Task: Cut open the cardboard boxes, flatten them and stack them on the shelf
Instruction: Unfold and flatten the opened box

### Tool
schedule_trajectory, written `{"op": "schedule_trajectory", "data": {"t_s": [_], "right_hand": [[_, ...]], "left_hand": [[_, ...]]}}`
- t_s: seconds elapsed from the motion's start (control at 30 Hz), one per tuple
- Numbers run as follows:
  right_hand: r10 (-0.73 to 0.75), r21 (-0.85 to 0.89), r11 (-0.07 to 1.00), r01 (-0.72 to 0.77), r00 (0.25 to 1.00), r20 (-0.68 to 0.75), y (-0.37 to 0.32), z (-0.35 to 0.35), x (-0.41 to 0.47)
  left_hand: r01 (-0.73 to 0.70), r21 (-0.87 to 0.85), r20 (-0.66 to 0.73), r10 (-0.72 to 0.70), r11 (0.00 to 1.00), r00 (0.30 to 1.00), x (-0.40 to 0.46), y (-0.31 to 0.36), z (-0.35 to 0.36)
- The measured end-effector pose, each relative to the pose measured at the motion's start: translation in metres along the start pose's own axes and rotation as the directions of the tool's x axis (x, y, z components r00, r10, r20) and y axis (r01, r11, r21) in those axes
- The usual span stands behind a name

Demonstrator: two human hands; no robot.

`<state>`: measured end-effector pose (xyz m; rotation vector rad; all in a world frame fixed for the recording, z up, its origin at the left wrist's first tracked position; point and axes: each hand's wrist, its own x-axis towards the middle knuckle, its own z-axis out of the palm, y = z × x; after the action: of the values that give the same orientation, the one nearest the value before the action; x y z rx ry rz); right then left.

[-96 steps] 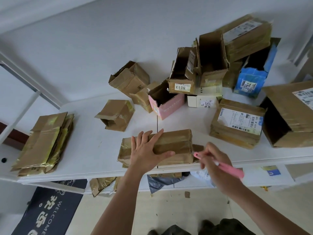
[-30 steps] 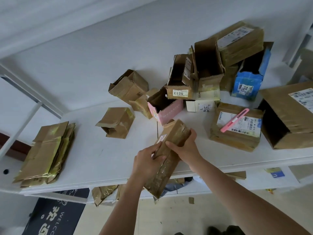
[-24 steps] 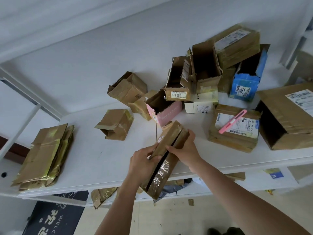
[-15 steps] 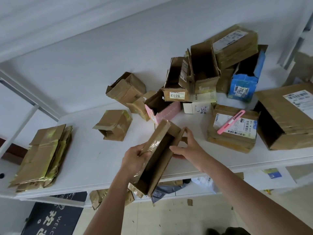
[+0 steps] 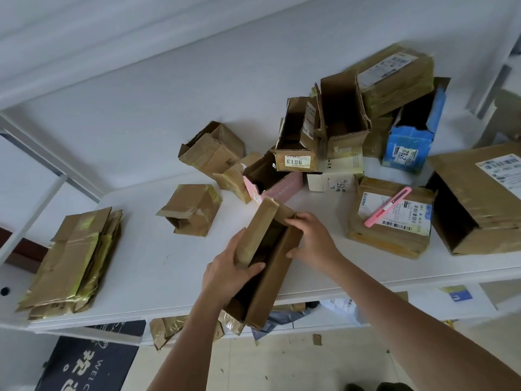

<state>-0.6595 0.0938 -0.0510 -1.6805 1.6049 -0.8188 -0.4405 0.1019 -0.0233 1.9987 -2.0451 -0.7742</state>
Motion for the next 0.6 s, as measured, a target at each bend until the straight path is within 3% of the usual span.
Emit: {"op": "schedule_trajectory", "data": {"t_s": [0.13, 0.37, 0.47, 0.6], "right_hand": [[0.014, -0.029, 0.999, -0.014, 1.0, 0.003, -0.002, -0.012, 0.013], [0.057, -0.006, 0.998, -0.058, 0.995, -0.086, 0.006, -0.007, 0.01], [0.083, -0.031, 0.996, -0.084, 0.996, -0.043, 0.014, -0.013, 0.005], [0.171, -0.116, 0.98, -0.163, 0.984, 0.058, 0.035, -0.014, -0.006]], "left_hand": [[-0.026, -0.024, 0.001, 0.026, 0.999, 1.0, -0.002, 0.001, -0.002], [0.003, -0.355, 0.043, 0.013, 0.935, 0.999, -0.009, 0.001, -0.014], [0.029, -0.451, 0.191, 0.065, 0.892, 0.979, -0.012, 0.01, -0.024], [0.15, -0.355, 0.379, -0.005, 0.923, 0.925, -0.014, 0.024, -0.024]]}}
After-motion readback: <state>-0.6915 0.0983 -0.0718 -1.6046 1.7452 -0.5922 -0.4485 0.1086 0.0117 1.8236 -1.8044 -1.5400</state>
